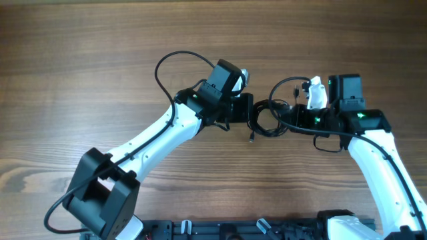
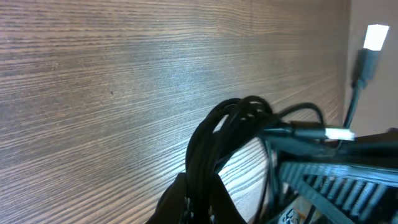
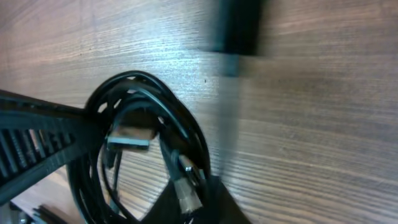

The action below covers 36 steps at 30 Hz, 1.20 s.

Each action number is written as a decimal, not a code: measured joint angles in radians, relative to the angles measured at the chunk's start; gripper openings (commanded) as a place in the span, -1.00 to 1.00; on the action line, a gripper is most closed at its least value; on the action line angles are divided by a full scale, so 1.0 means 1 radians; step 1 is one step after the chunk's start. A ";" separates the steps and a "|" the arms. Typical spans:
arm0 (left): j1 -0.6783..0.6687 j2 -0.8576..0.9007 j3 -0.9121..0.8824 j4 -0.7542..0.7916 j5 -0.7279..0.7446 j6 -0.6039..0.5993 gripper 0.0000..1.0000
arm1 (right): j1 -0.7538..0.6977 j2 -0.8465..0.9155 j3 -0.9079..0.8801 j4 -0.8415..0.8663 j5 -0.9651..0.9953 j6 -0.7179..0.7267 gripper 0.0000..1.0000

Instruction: Untangle cables

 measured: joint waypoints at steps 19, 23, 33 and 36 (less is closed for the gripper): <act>0.022 -0.008 -0.012 0.124 0.105 0.005 -0.18 | -0.003 0.042 0.006 -0.009 0.048 0.020 -0.91; 0.037 -0.023 -0.011 0.042 0.113 0.050 -0.02 | -0.003 0.046 0.005 -0.029 0.098 0.020 -0.91; 0.103 -0.034 -0.011 -0.142 -0.022 0.076 -0.24 | -0.003 0.047 0.005 -0.029 0.086 0.020 -0.91; 0.104 -0.034 -0.011 -0.153 -0.031 0.079 -0.24 | -0.003 0.047 0.005 -0.028 0.047 0.020 -0.91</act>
